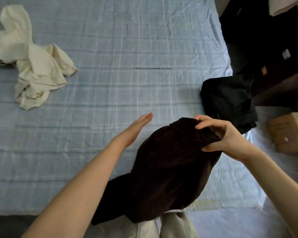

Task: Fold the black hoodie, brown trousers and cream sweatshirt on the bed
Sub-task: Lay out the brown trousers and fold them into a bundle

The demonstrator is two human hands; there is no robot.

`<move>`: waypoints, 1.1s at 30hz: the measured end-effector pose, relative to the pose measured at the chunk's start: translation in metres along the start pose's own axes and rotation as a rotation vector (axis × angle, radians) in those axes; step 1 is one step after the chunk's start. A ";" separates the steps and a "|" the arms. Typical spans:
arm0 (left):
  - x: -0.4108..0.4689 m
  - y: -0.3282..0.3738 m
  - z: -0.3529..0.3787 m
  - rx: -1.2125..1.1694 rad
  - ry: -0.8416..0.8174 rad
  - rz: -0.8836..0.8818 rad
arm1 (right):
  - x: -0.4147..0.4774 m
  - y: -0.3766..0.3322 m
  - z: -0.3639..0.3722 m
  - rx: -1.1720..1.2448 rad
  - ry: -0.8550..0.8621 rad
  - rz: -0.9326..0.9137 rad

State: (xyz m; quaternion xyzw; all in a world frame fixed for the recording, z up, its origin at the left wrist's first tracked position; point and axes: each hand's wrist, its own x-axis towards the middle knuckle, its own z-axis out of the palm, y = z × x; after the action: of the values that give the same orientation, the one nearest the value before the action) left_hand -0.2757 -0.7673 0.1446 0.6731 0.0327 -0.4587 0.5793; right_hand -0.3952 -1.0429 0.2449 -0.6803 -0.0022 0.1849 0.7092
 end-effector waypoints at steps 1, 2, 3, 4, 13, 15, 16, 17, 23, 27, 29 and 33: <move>0.008 -0.002 0.010 0.011 -0.054 -0.041 | -0.004 -0.001 -0.002 0.024 -0.012 -0.009; 0.016 -0.003 0.018 0.024 -0.120 -0.095 | -0.008 -0.001 -0.003 0.045 -0.024 -0.017; 0.023 -0.004 0.026 0.022 -0.205 -0.147 | -0.010 0.000 -0.006 0.061 -0.038 -0.022; 0.028 -0.006 0.034 -0.001 -0.285 -0.187 | -0.012 0.001 -0.008 0.074 -0.051 -0.022; 0.026 -0.020 0.060 0.047 -0.245 -0.199 | -0.022 0.033 -0.027 0.010 0.212 0.056; 0.023 -0.021 0.062 0.093 -0.183 -0.182 | -0.021 0.040 -0.024 -0.062 0.286 0.055; 0.020 -0.021 0.063 0.118 -0.095 -0.157 | -0.020 0.043 -0.022 -0.091 0.320 0.051; 0.018 -0.021 0.064 0.083 0.011 -0.137 | -0.019 0.045 -0.020 -0.103 0.352 0.048; -0.017 -0.023 0.050 -0.363 0.430 0.080 | -0.022 0.042 -0.007 -0.064 0.406 -0.033; -0.061 0.008 0.044 -0.281 0.548 0.298 | -0.032 0.013 -0.009 0.106 0.323 -0.045; -0.085 0.028 0.042 -0.223 0.623 0.388 | -0.035 -0.009 -0.007 0.122 0.275 -0.059; -0.132 0.072 0.040 -0.153 0.690 0.560 | -0.032 -0.062 0.000 -0.003 0.388 -0.193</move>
State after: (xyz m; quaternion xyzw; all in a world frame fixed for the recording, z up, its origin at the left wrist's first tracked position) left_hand -0.3342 -0.7589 0.2889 0.7249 0.0746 -0.0294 0.6842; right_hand -0.4093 -1.0515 0.3127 -0.7009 0.0689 -0.0185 0.7097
